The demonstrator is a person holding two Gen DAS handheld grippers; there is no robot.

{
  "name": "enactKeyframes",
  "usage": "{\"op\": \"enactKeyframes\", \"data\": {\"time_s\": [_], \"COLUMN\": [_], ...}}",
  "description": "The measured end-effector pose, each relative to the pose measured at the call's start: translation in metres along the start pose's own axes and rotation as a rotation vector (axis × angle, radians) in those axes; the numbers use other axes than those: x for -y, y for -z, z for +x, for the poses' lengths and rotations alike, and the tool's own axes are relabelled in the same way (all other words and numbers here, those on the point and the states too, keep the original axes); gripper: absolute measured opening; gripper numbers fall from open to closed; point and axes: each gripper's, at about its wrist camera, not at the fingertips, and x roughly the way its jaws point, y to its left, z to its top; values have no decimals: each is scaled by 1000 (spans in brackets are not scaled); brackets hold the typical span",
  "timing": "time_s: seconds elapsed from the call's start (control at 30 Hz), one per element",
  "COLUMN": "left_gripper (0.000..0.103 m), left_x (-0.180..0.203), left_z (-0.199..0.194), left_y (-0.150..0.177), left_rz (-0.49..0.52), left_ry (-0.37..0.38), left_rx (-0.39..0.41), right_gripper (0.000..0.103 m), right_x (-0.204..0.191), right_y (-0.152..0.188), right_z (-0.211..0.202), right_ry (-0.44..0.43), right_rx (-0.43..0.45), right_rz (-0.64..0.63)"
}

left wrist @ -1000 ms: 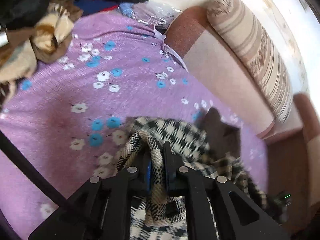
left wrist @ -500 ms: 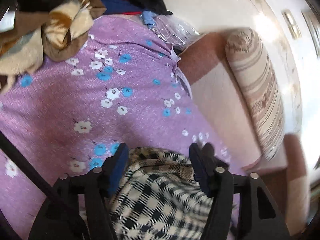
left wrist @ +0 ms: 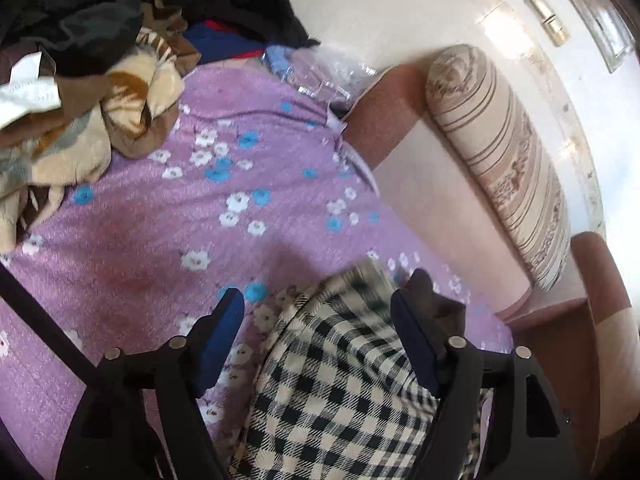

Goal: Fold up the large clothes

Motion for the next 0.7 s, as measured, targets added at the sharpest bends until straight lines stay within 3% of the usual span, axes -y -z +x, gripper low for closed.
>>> {"op": "enactKeyframes", "data": {"time_s": [0.17,0.33,0.4,0.53,0.63,0.7], "left_gripper": [75,75,73,69,69,70], "left_x": [42,97,108,112,107,103], "left_z": [19,67,90,133,152,156], "left_y": [10,47,59,72,72,69], "left_rz": [208,485,560,644,671,668], "left_ry": [-7,-15,-49,-191,-285,-302], "left_rx": [-31,-124,-164,-202,-167,-145], "right_gripper": [66,40,38,35,34,34], "right_x": [-32,-84,-100,-110,-113,-113], "right_y": [-2,9,15,21,15,7], "right_z": [23,63,85,126,136,141], "right_ry": [-36,-145,-147,-30,64,101], "right_rx": [-35,-141,-194,-250,-186,-154], "right_rz": [-86,-236,-301,-382,-413,-411]}}
